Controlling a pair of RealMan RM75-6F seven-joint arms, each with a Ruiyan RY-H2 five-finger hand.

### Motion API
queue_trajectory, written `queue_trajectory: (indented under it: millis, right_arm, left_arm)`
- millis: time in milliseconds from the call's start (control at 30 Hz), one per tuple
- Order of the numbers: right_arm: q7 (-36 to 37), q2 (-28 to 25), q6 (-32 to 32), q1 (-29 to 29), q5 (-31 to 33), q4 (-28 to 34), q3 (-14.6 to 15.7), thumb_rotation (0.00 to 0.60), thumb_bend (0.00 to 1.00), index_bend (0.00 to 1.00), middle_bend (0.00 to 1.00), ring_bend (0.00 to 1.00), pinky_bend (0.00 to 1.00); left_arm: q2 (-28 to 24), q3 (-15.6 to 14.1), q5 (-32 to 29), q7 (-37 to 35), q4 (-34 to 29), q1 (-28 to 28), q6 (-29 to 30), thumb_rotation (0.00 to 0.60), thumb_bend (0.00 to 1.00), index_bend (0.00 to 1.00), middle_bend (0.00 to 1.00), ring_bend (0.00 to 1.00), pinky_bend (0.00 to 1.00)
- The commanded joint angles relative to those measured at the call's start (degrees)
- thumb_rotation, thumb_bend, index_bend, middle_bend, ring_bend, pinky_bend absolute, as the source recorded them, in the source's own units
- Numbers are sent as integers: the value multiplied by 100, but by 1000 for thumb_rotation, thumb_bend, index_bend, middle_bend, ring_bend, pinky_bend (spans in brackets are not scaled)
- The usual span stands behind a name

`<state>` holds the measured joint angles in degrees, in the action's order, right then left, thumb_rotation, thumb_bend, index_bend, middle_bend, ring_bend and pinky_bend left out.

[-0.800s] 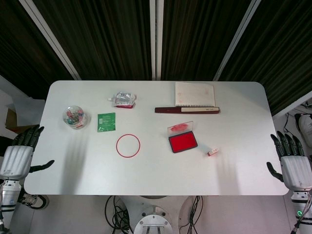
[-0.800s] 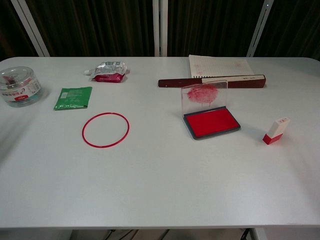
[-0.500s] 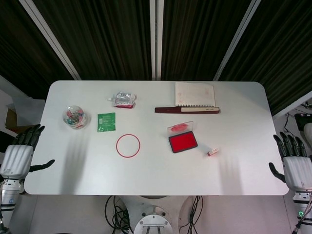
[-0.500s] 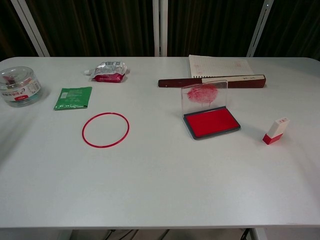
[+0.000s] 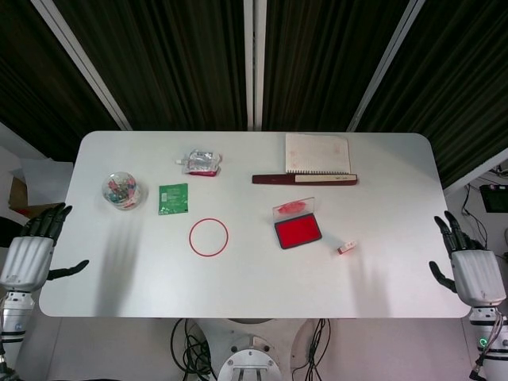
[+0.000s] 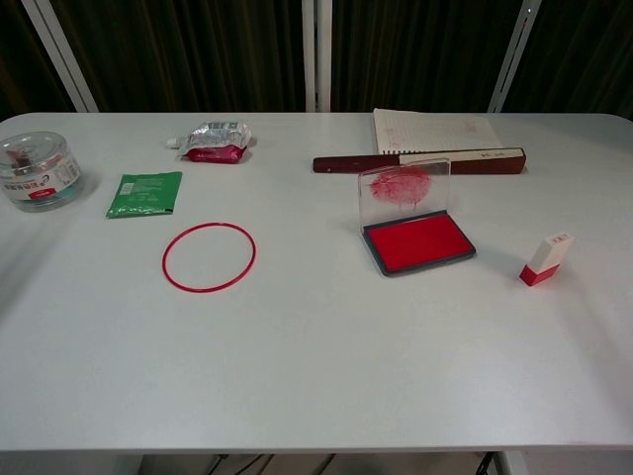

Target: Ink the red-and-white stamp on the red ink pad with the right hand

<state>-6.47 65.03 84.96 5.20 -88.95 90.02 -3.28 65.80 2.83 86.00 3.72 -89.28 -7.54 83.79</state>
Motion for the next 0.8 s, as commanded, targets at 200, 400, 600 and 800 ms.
queue_trajectory:
  millis: [200,400,600,800]
  right_arm:
    - [-439,253,-395,314,-84,-224,6,600,222,0,77,679,922]
    - [-709,656,-1039,747,-91,-547,10,600,222,0,88,679,922]
    - [-1560,991,-1843,1236,135,-524,-42,600,221,0,78,679,922]
    - [-2009,1295,-2390,1604,440,-535,-118,600,224,0,116,679,922]
  left_arm:
    - [82,-35,-14,-70,131,-41,-114,460,7,32,73,85,183]
    - [120,-71,-48,-83,185,-71,-234,459,7,35,73,85,183]
    - [82,-102,-143,-14,124,-67,-337,492,8,37,73,85,183]
    - [50,-87,-186,-30,138,-18,-263,492,8,36,73,85,183]
